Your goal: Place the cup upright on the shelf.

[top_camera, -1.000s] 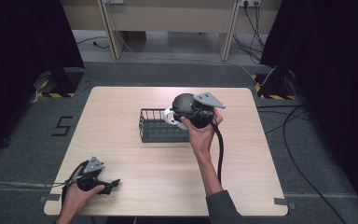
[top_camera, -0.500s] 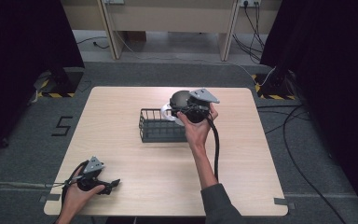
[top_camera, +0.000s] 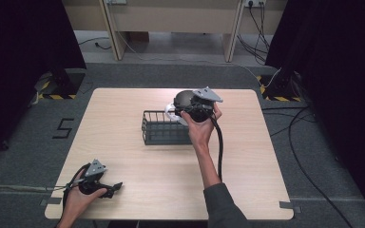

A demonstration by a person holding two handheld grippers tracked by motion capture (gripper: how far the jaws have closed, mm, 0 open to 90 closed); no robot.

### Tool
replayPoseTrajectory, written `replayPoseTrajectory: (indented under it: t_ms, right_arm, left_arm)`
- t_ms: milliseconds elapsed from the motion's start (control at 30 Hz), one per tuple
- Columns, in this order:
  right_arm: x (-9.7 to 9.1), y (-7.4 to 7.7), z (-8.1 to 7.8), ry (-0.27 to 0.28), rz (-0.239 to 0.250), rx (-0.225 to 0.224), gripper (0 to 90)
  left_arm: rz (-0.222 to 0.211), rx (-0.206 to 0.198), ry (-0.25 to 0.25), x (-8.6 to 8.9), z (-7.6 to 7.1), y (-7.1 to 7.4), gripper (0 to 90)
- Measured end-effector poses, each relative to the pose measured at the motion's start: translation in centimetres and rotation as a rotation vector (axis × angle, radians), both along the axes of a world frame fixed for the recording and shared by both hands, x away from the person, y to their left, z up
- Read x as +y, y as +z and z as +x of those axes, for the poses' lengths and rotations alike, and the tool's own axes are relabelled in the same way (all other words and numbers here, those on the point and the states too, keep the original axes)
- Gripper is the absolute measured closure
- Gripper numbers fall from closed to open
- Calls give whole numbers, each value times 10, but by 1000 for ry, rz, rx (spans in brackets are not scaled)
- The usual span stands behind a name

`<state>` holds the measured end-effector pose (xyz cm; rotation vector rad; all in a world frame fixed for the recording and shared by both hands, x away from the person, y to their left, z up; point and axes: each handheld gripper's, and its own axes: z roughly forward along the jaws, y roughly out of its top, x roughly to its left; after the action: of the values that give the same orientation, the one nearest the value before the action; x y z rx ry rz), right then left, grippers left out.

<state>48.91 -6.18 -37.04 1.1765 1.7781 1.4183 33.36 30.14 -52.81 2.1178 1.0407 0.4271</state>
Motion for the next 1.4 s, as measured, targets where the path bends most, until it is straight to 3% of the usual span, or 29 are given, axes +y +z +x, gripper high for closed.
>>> replayPoseTrajectory:
  t_ms: [767, 1233, 1400]
  right_arm:
    - [8, -13, 15, -15, 9, 18, 59]
    - [7, -23, 10, -34, 1, 27, 59]
    - [2, -37, 10, -46, 15, 53, 59]
  left_arm:
    - [-1, -1, 0, 0, 0, 0, 0]
    - [-1, -1, 0, 0, 0, 0, 0]
    - [1, 0, -1, 0, 0, 0, 0]
